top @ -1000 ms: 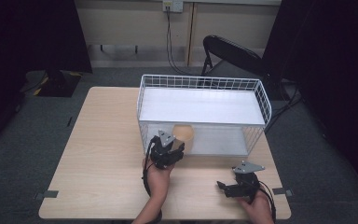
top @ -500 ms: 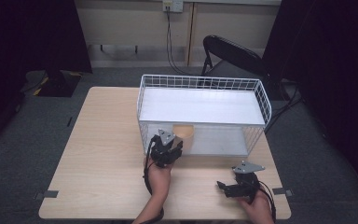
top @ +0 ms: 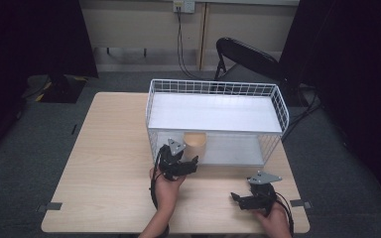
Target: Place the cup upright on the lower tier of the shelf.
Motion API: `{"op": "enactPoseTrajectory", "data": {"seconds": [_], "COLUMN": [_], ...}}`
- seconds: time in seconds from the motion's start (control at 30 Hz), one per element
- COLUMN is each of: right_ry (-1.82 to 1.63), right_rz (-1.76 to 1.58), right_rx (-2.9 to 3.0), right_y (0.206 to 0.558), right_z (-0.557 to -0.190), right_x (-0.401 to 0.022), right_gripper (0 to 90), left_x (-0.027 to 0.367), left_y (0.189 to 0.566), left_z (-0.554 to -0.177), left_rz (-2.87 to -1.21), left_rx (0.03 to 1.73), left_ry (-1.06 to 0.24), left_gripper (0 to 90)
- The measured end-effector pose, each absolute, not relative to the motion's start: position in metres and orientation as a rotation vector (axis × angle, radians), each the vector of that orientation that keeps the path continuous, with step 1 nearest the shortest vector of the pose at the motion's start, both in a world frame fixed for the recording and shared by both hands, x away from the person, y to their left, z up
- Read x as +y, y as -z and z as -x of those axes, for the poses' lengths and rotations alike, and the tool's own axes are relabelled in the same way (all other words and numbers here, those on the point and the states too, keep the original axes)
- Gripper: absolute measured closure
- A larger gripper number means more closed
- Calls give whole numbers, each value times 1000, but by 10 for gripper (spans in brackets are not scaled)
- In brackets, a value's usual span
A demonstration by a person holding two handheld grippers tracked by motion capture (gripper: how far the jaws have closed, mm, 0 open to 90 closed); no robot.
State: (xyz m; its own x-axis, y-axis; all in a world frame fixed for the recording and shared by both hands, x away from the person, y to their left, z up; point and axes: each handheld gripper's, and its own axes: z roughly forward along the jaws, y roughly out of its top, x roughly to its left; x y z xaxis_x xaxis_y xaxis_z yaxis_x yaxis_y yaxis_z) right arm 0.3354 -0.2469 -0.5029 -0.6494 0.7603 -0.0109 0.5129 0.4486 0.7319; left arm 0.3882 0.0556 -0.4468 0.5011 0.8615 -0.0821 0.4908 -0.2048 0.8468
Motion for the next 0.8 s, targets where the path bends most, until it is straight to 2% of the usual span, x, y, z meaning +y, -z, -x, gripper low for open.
{"op": "enactPoseTrajectory", "data": {"seconds": [0.33,0.5,0.8], "right_ry": [-1023,-1023,-1023], "right_rz": [-1085,-1084,-1084], "right_rx": [2366,2366,2366], "right_y": [503,503,503], "right_z": [-335,-335,-335], "right_x": [-247,-247,-247], "right_gripper": [120,120,120], "left_x": [60,64,74], "left_y": [444,441,441], "left_z": [-385,-382,-378], "left_rz": [-1871,-1860,-1901], "left_rx": [1090,1079,1051], "left_ry": [-498,-470,-493], "left_gripper": [179,169,168]}}
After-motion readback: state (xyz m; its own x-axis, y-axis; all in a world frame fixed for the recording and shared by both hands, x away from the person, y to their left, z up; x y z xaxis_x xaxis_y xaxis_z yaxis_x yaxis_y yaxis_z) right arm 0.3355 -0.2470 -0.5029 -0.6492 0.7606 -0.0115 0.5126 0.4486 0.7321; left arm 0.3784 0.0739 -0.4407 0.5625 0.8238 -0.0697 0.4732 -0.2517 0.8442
